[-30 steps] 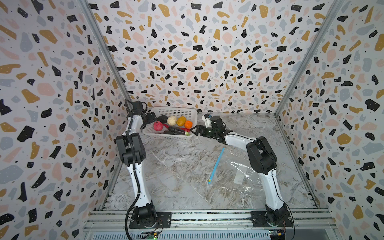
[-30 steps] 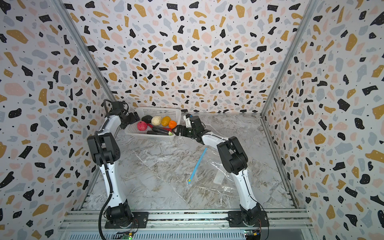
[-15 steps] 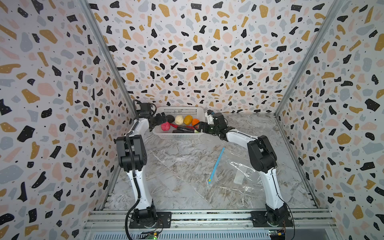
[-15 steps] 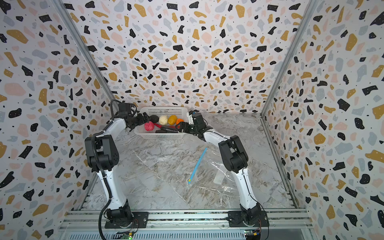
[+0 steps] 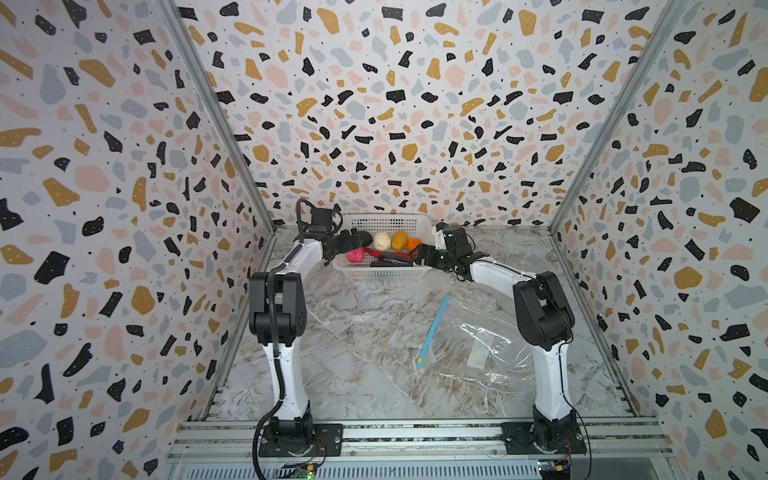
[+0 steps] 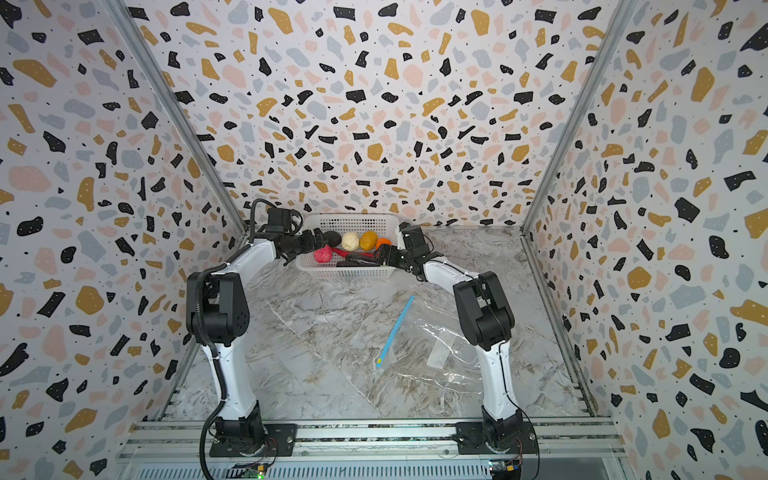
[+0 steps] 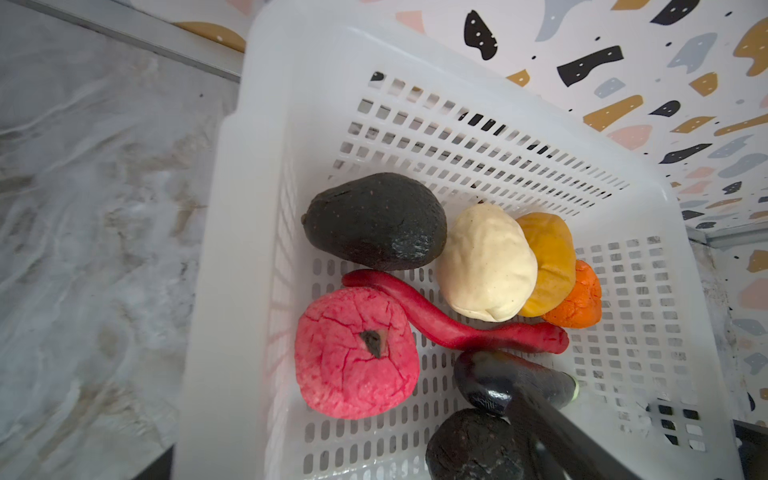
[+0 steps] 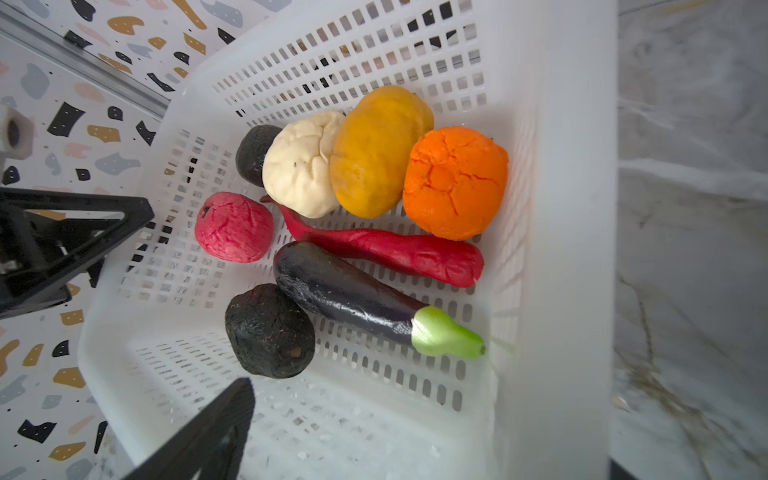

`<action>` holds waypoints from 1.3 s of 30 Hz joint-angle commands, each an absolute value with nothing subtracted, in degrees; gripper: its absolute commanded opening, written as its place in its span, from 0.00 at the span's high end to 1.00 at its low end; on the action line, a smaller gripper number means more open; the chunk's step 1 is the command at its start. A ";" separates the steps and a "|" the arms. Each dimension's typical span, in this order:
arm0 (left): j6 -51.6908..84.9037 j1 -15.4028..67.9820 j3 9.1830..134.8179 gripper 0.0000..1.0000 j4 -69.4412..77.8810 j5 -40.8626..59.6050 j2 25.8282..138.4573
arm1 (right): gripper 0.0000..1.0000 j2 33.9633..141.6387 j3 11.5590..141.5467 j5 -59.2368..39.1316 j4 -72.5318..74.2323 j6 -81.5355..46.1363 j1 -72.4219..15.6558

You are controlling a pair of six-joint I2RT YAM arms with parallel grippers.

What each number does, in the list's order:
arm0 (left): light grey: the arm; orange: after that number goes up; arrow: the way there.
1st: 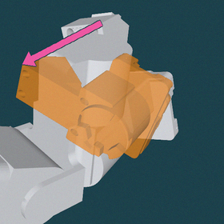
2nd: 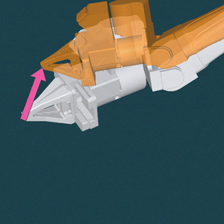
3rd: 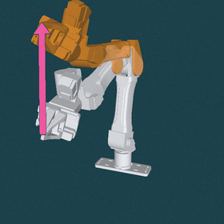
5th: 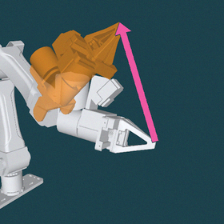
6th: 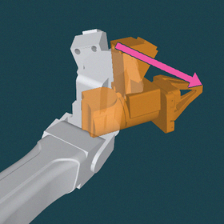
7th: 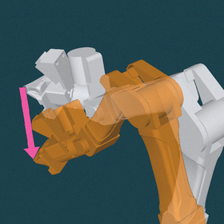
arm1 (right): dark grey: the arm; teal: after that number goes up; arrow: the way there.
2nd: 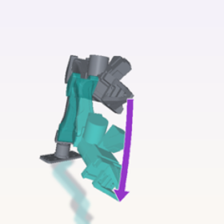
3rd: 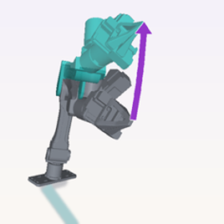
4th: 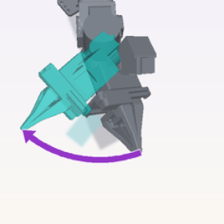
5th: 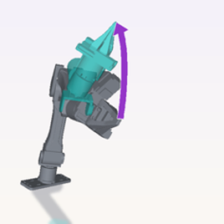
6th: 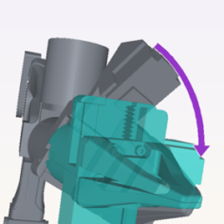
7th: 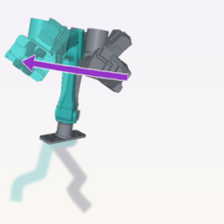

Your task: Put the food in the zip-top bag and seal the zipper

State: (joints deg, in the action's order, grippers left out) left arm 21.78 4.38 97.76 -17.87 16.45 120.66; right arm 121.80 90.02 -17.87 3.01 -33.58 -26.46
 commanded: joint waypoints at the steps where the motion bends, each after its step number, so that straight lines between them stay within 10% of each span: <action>1: 22.23 5.45 97.54 0.00 -15.36 16.93 120.51 | 0.03 118.17 89.72 -18.33 3.65 -32.45 -27.19; 21: 22.14 3.52 82.47 0.01 -13.43 -1.76 100.35 | 0.01 98.83 78.93 0.05 -10.73 -30.30 -24.34; 30: 23.21 19.32 60.92 0.00 -10.24 -0.06 83.68 | 0.01 75.52 56.62 12.39 -24.29 -33.92 -25.14; 39: 27.09 34.68 52.16 0.00 -4.27 3.53 82.05 | 0.01 51.79 42.07 13.23 -38.92 -34.85 -2.96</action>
State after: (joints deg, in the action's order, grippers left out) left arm 25.06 33.45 52.82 -9.58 1.91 83.00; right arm 55.68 42.96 12.23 -32.29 -33.58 -7.79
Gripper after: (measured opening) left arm 0.999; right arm 0.990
